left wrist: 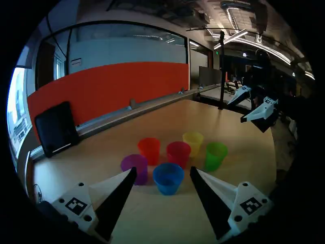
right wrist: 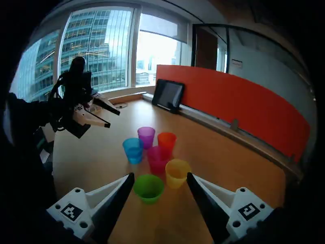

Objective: Pour water

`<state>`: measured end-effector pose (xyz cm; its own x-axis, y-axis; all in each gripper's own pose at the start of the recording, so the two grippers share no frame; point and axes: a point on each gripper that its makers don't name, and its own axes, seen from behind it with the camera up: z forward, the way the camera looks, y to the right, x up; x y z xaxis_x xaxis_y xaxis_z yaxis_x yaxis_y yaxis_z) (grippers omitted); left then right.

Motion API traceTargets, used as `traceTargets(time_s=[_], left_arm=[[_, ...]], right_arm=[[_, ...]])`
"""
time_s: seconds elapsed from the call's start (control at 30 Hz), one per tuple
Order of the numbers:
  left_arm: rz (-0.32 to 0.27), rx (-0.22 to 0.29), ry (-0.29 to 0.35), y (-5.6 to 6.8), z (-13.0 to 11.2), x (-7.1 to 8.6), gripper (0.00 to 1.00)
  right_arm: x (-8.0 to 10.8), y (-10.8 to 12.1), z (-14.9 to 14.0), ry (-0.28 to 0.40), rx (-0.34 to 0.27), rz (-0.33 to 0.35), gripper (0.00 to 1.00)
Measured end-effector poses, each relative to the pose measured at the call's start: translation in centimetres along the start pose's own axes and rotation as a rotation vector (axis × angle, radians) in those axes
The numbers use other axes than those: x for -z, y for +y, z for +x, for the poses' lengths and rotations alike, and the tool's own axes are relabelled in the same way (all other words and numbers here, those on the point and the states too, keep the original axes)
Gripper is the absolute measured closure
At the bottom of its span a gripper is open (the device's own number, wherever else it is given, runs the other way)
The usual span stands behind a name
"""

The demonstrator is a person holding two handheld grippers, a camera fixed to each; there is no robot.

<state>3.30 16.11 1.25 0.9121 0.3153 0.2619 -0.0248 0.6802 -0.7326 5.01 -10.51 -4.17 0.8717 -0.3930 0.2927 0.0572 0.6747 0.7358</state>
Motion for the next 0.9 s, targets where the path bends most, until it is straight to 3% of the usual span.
traceTargets(time_s=[0.57, 0.9], left_arm=[[-0.031, 0.021, -0.128, 0.6, -6.0, -2.9, 0.02], [-0.054, 0.025, -0.18, 0.6, -7.9, -4.6, 0.02]], right_arm=[[-3.1, -1.2, -5.8, -0.109, 0.038, 0.038, 0.0], [-4.7, -1.5, -8.5, -0.163, 0.048, 0.054, 0.0]])
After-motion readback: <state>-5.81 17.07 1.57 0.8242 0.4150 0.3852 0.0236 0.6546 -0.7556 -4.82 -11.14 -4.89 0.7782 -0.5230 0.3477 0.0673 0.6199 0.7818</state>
